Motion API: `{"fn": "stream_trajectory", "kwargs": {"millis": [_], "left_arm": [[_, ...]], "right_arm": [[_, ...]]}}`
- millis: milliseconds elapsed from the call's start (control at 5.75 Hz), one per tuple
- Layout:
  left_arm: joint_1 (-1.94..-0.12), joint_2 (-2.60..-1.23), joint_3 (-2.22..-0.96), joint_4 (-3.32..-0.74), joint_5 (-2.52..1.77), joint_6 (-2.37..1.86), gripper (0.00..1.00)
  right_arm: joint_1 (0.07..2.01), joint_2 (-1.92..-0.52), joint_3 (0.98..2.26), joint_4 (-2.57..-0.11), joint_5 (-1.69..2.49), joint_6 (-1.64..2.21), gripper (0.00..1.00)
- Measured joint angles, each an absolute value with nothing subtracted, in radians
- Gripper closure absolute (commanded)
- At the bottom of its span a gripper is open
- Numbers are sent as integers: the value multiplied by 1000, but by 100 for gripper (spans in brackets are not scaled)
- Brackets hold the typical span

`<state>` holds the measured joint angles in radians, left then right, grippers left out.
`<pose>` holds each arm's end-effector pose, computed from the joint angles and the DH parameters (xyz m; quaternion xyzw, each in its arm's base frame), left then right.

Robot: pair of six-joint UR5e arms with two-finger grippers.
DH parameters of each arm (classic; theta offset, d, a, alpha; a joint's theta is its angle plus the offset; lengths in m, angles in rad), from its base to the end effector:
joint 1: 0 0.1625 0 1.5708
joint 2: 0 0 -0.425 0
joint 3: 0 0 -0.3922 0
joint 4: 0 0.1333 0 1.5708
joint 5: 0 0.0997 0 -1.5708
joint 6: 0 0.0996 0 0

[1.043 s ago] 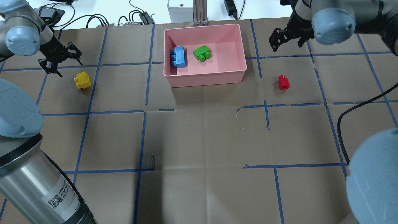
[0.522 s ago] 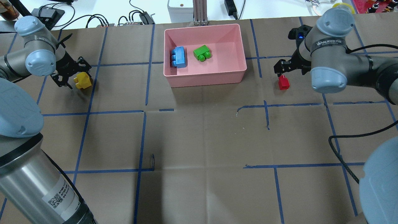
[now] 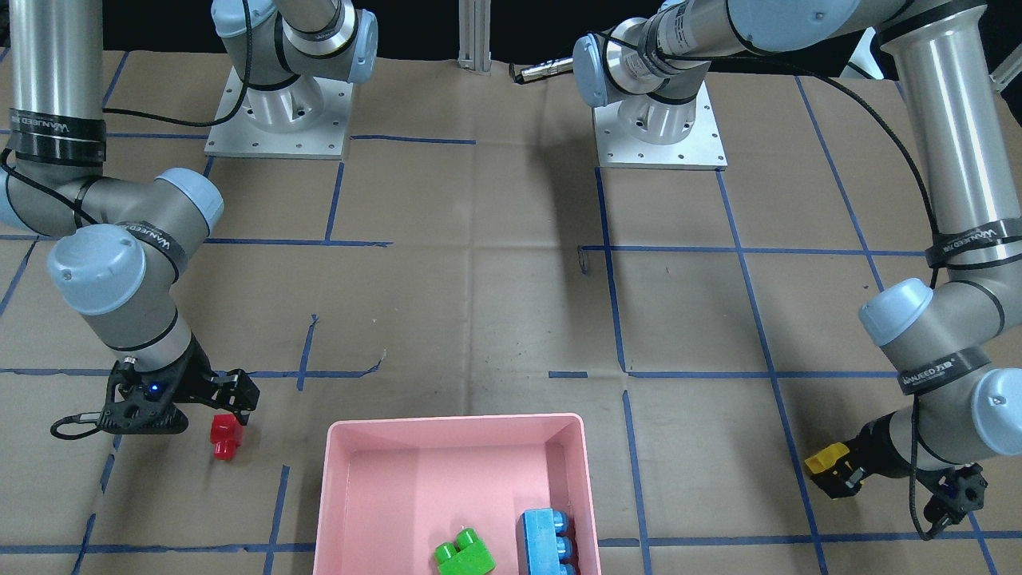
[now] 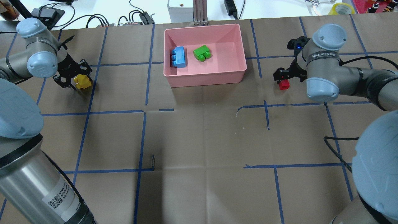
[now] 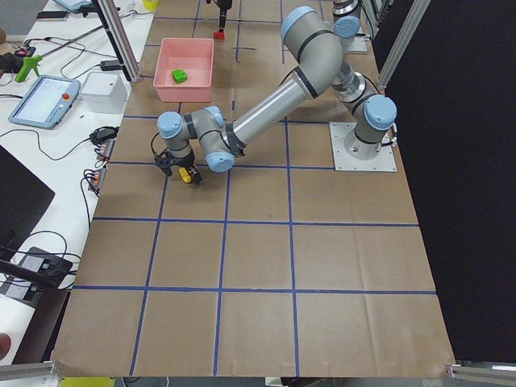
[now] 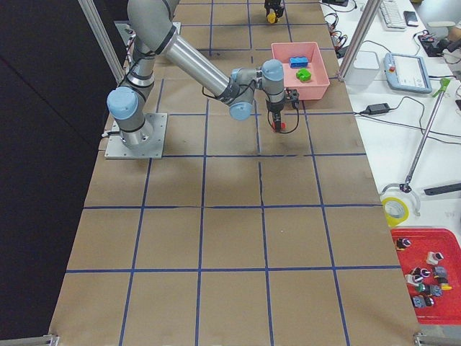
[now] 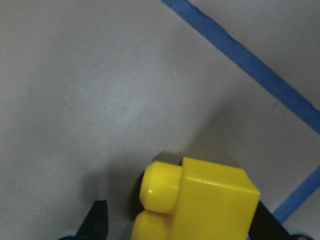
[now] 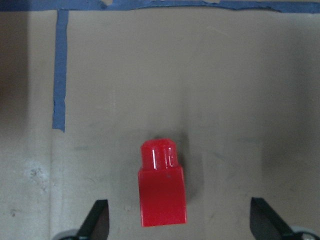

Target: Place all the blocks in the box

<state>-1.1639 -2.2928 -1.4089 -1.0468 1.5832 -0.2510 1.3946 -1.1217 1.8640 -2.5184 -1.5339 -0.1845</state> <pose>0.1594 -0.7036 0.1700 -0.3229 0.9462 0.0185 0.0048 0.0312 -0.6063 0.2031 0.0060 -0.9946 0.1041 0.0003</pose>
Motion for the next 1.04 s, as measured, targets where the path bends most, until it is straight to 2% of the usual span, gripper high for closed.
{"fn": "stream_trajectory", "kwargs": {"millis": [174, 348, 522, 696, 870, 1043], "left_arm": [[-1163, -2288, -1408, -1050, 1585, -236, 78], [-1163, -2281, -1403, -1056, 1587, -218, 87], [-1162, -2263, -1394, -1068, 1588, -188, 90], [-1162, -2229, -1385, -1085, 1591, -126, 92], [-1162, -2181, -1373, -1113, 1595, -5, 92], [-1163, -2125, -1341, -1180, 1601, 134, 92]], "right_arm": [[1395, -1107, 1866, -2524, -1534, -185, 0], [1397, -1093, 1866, -2526, -1532, -185, 12], [1399, -1084, 1867, -2526, -1531, -185, 50], [1400, -1082, 1866, -2524, -1530, -185, 78], [1400, -1084, 1862, -2522, -1530, -188, 93], [1400, -1085, 1856, -2520, -1531, -193, 96]]}}
